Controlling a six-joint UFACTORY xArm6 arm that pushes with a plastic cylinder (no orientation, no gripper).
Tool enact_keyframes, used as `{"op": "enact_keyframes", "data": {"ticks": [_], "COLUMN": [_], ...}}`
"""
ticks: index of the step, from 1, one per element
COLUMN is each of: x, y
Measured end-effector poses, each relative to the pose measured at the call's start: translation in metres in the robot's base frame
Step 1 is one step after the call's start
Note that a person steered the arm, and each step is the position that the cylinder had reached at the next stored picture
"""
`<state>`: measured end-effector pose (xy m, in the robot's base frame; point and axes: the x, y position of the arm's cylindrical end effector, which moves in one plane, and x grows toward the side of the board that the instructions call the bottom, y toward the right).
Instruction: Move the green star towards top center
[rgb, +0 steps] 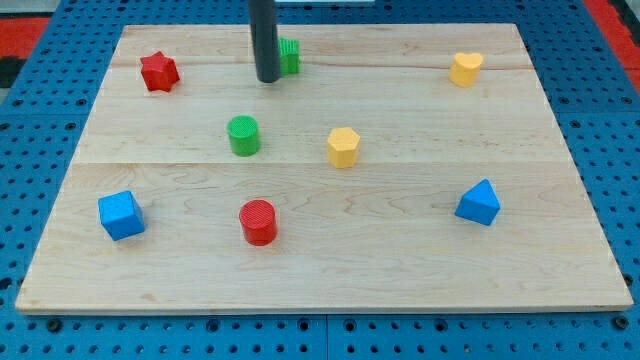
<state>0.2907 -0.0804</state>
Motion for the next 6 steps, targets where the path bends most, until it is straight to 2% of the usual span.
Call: {"op": "enact_keyframes", "data": {"ticks": [1, 3, 5, 6], "x": [-0.026, -0.029, -0.023, -0.003], "y": [-0.002, 0.039, 0.052, 0.059]}}
